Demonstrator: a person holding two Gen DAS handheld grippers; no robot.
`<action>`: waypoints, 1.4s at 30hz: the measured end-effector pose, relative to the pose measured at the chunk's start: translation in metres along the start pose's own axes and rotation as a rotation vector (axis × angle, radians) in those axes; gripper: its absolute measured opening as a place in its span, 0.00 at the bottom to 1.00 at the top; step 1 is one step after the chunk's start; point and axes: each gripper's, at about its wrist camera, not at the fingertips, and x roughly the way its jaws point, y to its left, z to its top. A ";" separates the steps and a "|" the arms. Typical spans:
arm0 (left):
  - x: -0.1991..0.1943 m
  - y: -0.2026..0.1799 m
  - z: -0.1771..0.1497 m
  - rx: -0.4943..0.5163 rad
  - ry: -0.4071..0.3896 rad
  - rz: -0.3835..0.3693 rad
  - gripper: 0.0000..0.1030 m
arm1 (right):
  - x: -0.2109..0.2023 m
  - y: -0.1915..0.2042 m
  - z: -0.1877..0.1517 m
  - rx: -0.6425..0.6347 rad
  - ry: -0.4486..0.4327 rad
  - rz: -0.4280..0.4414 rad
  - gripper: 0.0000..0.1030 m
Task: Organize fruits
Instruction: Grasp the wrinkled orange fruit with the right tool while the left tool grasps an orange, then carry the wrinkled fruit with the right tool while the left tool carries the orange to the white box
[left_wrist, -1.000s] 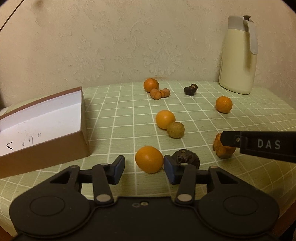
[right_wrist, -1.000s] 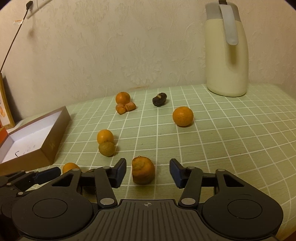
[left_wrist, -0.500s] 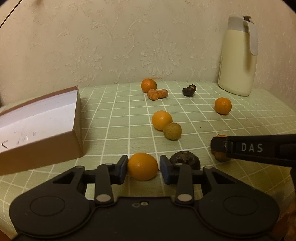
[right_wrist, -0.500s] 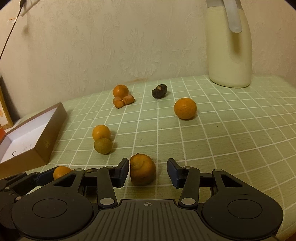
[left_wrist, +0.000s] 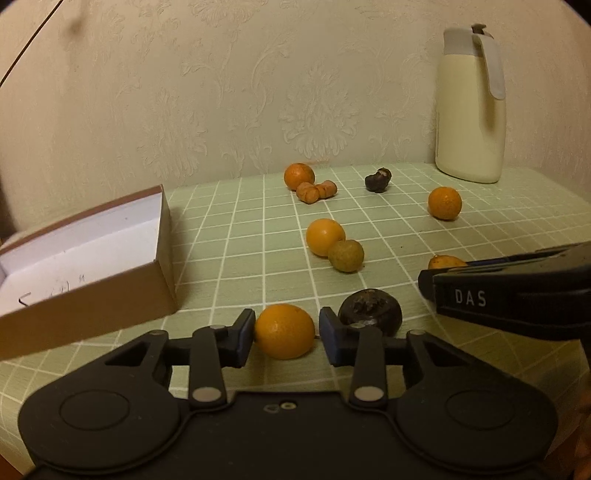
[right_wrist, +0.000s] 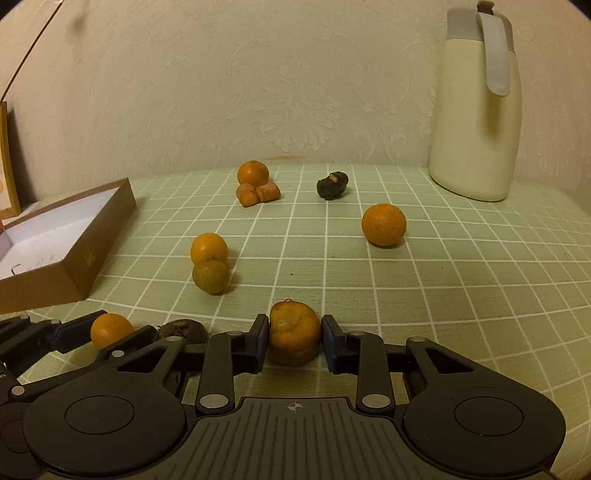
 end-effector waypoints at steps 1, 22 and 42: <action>0.000 0.000 0.000 -0.004 -0.001 0.000 0.27 | 0.000 -0.001 0.000 0.002 0.000 0.002 0.30; -0.020 0.023 0.005 -0.068 -0.015 0.001 0.26 | -0.019 0.003 0.005 0.026 -0.015 0.039 0.30; -0.094 0.092 0.012 -0.136 -0.109 0.110 0.26 | -0.080 0.083 0.015 -0.108 -0.118 0.283 0.30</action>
